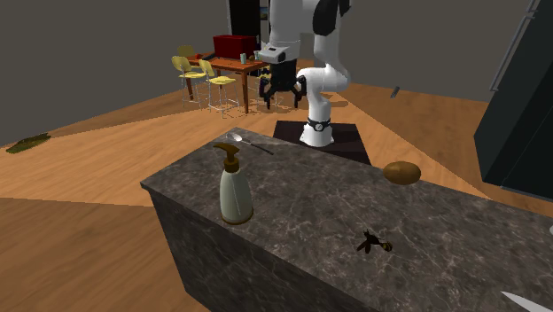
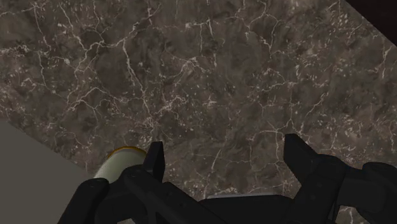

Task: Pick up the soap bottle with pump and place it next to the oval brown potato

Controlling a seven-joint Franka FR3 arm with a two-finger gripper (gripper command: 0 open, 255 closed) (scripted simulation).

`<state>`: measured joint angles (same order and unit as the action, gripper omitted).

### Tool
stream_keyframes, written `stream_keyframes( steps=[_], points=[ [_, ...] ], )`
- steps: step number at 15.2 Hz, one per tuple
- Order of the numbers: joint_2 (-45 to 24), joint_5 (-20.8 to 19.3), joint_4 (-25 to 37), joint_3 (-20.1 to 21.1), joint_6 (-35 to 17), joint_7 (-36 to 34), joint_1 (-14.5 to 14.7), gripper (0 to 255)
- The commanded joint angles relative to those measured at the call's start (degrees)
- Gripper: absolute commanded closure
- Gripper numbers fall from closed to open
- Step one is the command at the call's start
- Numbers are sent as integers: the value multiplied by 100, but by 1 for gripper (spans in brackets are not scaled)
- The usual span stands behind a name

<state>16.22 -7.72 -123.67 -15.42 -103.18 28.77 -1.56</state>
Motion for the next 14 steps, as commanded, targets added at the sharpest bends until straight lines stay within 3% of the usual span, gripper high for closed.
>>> stream_keyframes(
  steps=[1, 8, 14],
  points=[
    [-426, 58, 303, -139, -179, 306, -7, 0],
    [-1958, 521, 1700, -438, -443, 1328, -124, 0],
    [-3370, 1049, 3293, -466, -330, 2115, -436, 0]
  ],
)
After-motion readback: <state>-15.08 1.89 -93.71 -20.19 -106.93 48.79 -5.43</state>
